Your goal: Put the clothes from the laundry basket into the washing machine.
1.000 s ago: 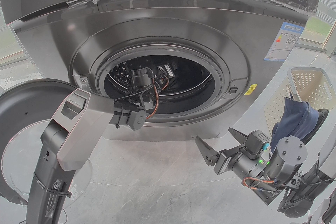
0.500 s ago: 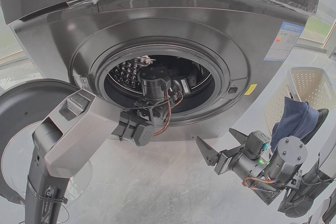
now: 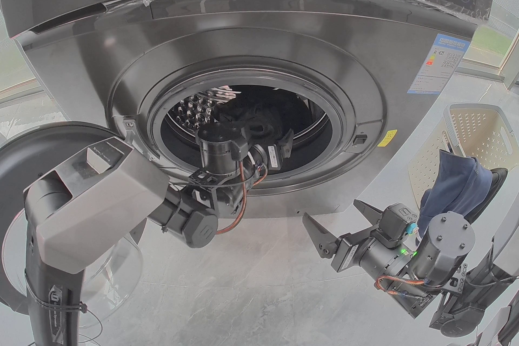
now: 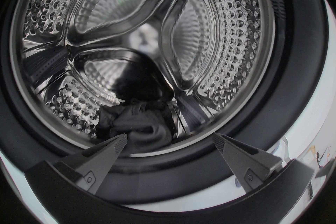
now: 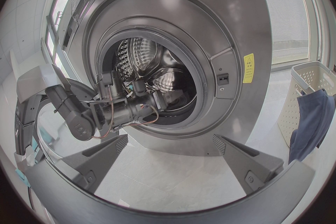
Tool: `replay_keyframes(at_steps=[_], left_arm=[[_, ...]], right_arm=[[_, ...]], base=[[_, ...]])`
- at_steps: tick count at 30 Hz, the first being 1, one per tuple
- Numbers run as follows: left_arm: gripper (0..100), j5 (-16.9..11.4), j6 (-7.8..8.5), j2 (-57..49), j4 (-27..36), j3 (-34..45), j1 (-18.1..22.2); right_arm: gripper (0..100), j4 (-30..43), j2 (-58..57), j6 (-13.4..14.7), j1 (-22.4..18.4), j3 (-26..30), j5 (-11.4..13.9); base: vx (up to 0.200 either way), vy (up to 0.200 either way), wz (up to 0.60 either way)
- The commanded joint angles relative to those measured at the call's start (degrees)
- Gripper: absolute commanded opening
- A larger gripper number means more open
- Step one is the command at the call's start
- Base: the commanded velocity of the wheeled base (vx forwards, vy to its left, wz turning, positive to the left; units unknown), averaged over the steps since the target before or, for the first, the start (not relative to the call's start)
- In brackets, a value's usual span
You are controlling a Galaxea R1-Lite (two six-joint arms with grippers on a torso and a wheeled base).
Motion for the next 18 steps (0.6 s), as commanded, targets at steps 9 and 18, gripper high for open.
replay_keyframes(at_steps=[9, 18], left_arm=[[100, -6.2, 4.33, -24.2, -9.2, 39.1, -7.1], [100, -6.8, 6.09, -44.6, -7.7, 54.6, -8.7]], right_arm=[[100, 0.1, -12.6, -1.5, 2.0, 11.4, -0.4], [100, 10.8, -33.2, -2.7, -4.0, 17.2, -1.0]], base=[[0.000, 0.000, 0.00], [0.000, 0.000, 0.00]])
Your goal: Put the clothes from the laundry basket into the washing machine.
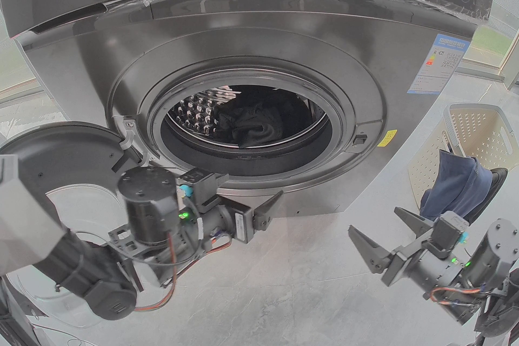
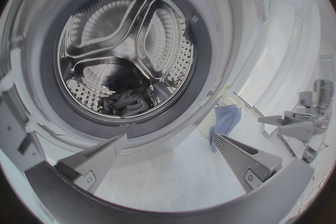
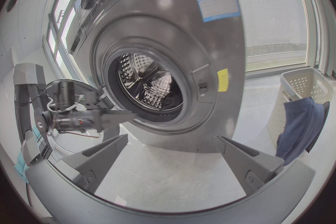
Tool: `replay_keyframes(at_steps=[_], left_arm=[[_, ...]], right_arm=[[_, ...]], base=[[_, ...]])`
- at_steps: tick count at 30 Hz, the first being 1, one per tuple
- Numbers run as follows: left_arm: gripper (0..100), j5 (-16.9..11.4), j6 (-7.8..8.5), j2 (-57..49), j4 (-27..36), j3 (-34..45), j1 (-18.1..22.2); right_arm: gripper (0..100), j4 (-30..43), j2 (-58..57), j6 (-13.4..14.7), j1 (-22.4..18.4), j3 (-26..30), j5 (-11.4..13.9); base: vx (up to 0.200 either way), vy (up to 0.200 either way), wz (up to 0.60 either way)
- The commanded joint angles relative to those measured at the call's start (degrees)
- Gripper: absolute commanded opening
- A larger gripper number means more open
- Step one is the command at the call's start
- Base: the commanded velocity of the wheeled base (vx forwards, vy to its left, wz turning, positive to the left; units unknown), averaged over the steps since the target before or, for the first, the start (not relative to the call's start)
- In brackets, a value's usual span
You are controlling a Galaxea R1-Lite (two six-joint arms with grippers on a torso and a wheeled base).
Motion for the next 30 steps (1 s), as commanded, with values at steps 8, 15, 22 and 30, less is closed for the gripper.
replay_keyframes(at_steps=[8, 15, 22, 30], left_arm=[[100, -0.9, 3.32, -32.7, 1.6, 23.3, -1.8], [100, 0.2, 4.90, -42.4, 7.9, 26.0, 0.7], [100, -0.2, 5.16, -55.9, 20.7, 26.7, 6.8], [100, -0.8, 5.16, -67.3, 29.3, 28.0, 12.6]], right_arm=[[100, 23.9, -31.6, -1.3, -11.8, 5.5, 0.2], [100, 27.7, -36.0, -1.8, -16.8, 5.5, 0.3], [100, 31.7, -40.9, -3.7, -21.9, 5.5, 1.0], [100, 43.4, -52.0, -7.4, -27.7, 5.5, 4.3]], base=[[-0.025, 0.000, 0.00], [-0.143, 0.000, 0.00], [-0.086, 0.000, 0.00], [-0.050, 0.000, 0.00]])
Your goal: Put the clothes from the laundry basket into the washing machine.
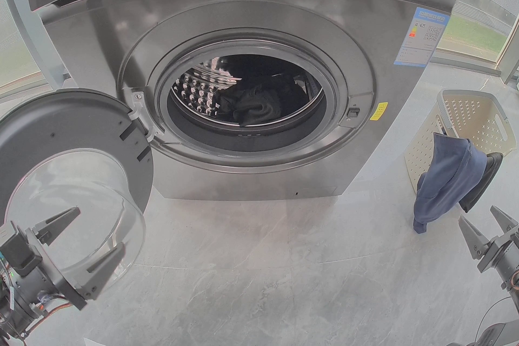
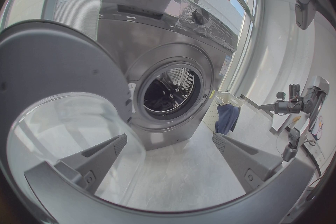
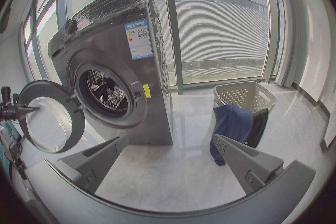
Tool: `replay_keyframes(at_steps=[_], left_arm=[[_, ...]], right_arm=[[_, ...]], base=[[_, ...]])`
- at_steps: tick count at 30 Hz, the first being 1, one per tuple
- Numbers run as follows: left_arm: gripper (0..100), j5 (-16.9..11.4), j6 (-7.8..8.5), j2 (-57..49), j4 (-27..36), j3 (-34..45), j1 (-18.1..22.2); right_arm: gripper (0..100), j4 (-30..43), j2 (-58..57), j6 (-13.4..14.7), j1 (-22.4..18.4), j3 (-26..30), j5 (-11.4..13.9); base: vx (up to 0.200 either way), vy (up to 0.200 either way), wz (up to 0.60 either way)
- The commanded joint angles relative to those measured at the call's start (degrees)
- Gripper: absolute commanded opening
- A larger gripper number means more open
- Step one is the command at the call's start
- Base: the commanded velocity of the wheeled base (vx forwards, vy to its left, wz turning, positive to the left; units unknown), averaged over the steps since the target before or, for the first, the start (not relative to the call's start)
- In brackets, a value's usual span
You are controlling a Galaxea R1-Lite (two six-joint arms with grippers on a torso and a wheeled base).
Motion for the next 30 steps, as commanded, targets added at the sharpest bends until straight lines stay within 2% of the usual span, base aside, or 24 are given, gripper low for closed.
replay_keyframes(at_steps=[1, 2, 3, 6, 7, 9, 12, 14, 18, 21, 23, 25, 26, 27, 29, 30], left_arm=[[100, -0.2, 0.04, -10.9, 4.8, 1.2, 4.7], [100, -0.2, 0.04, -10.9, 4.8, 1.2, 4.7], [100, -0.2, -0.31, -15.2, 8.3, 2.2, 7.9], [100, -0.2, -0.31, -18.2, 9.4, 3.7, 9.1], [100, -1.1, -0.57, -21.9, 10.7, 5.7, 10.3], [100, -2.0, -0.75, -24.1, 11.9, 6.7, 11.3], [100, -3.5, -1.63, -29.8, 18.0, 6.8, 13.5], [100, -3.8, -1.63, -32.4, 20.6, 6.9, 15.3], [100, -4.4, -1.71, -34.8, 23.1, 6.8, 17.4], [100, -4.5, -1.10, -38.6, 27.7, 6.9, 21.6], [100, -4.6, -0.75, -40.5, 30.2, 6.9, 23.6], [100, -6.3, -0.66, -44.5, 34.3, 6.9, 26.8], [100, -7.5, -0.48, -46.0, 36.0, 6.9, 27.7], [100, -8.2, -0.04, -46.5, 37.3, 6.9, 28.0], [100, -9.2, 0.84, -46.1, 39.2, 6.9, 27.9], [100, -9.5, 0.75, -46.1, 39.7, 6.9, 27.9]], right_arm=[[100, 6.0, -9.7, -2.0, -4.8, 0.9, 1.6], [100, 6.0, -9.7, -2.0, -4.8, 0.9, 1.6], [100, 12.2, -15.9, -3.4, -8.4, 0.8, 1.8], [100, 15.1, -19.1, -3.5, -10.4, 0.8, 2.2], [100, 19.5, -23.9, -3.5, -12.8, 0.8, 2.6], [100, 23.3, -27.5, -3.5, -14.2, 0.8, 2.7], [100, 35.7, -37.6, -3.5, -16.7, 0.8, 3.0], [100, 41.9, -43.0, -3.6, -18.4, 0.8, 3.3], [100, 45.0, -46.5, -3.2, -19.3, 0.8, 3.8], [100, 44.6, -46.3, -2.1, -20.0, 0.8, 3.1], [100, 44.6, -46.3, -1.5, -22.1, 0.8, 2.9], [100, 45.7, -47.8, -1.9, -28.0, 0.6, 4.3], [100, 45.8, -48.6, -2.0, -29.6, 0.6, 5.9], [100, 45.9, -49.9, -2.5, -29.1, 0.6, 8.8], [100, 46.2, -50.9, -3.5, -27.6, 0.4, 16.5], [100, 46.6, -50.9, -3.6, -27.7, 0.3, 19.7]], base=[[-0.200, 0.000, 0.00], [0.000, 0.000, 0.00], [0.000, 0.000, 0.00], [-0.133, 0.000, 0.00], [-0.200, 0.000, 0.00], [0.000, 0.000, 0.00], [0.000, 0.000, 0.00], [-0.100, 0.000, 0.00], [-0.100, 0.000, 0.00], [0.000, 0.000, 0.00], [0.000, 0.000, 0.00], [0.000, 0.000, 0.00], [0.000, 0.000, 0.00], [0.000, 0.000, 0.00], [0.000, 0.000, 0.00], [0.000, 0.000, 0.00]])
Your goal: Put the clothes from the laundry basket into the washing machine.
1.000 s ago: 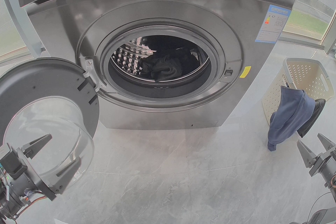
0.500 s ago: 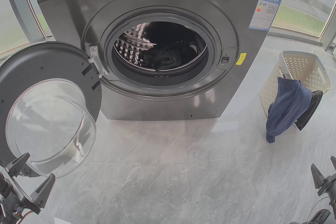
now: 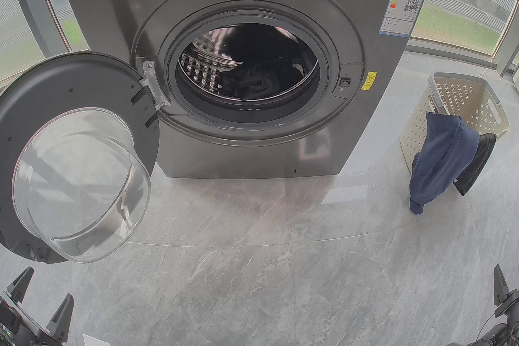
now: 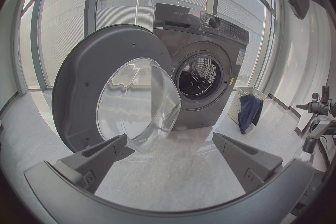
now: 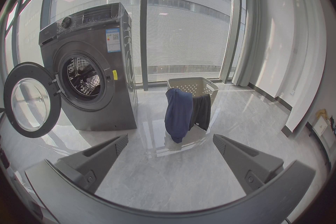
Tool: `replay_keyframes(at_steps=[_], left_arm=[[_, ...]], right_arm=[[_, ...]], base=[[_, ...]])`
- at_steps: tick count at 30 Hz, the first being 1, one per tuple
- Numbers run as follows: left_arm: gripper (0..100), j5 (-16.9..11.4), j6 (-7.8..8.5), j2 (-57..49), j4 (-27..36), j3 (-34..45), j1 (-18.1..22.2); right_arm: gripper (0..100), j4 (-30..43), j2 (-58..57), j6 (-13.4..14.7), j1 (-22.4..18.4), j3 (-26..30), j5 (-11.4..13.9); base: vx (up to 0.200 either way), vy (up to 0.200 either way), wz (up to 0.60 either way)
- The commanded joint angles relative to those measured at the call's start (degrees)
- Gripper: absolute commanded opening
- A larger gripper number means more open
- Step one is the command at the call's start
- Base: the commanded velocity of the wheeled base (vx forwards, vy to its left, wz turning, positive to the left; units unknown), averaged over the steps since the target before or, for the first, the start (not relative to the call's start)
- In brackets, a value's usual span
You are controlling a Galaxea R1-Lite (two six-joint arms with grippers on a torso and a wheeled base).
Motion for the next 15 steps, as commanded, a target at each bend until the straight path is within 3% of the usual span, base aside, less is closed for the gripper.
replay_keyframes(at_steps=[1, 4, 5, 7, 9, 10, 12, 15], left_arm=[[100, -3.5, 1.15, -5.9, 5.6, 1.0, 3.5], [100, -2.1, 0.97, -5.9, 5.8, 1.0, 3.5], [100, 1.4, 1.50, -5.9, 7.1, 1.0, 3.7], [100, 5.7, -0.78, -5.8, 7.5, 1.0, 4.3], [100, 4.5, -1.05, -6.2, 7.8, 1.0, 6.4], [100, 3.0, 0.18, -7.8, 9.1, 1.0, 8.6], [100, 0.9, 2.47, -11.0, 11.2, 0.7, 9.8], [100, 0.4, 2.03, -11.0, 10.3, 1.0, 9.2]], right_arm=[[100, 1.1, -4.6, -1.5, -1.4, 0.3, 12.6], [100, 1.6, -4.8, -1.9, -1.2, 0.0, 12.2], [100, 1.8, -4.7, -1.6, -1.2, 0.0, 11.2], [100, 1.5, -4.7, -2.4, -1.4, 0.1, 9.2], [100, 1.8, -4.7, -3.7, -1.3, 0.0, 11.5], [100, 2.1, -4.7, -3.6, -1.2, -0.1, 13.4], [100, 2.9, -4.9, -3.4, -1.2, -0.4, 14.8], [100, 2.2, -4.9, -3.9, -1.3, 0.1, 12.4]], base=[[0.000, 0.000, 0.00], [0.000, 0.000, 0.00], [0.000, 0.000, 0.00], [0.000, 0.000, 0.00], [0.000, 0.000, 0.00], [0.000, 0.000, 0.00], [0.000, 0.000, 0.00], [0.000, 0.000, 0.00]])
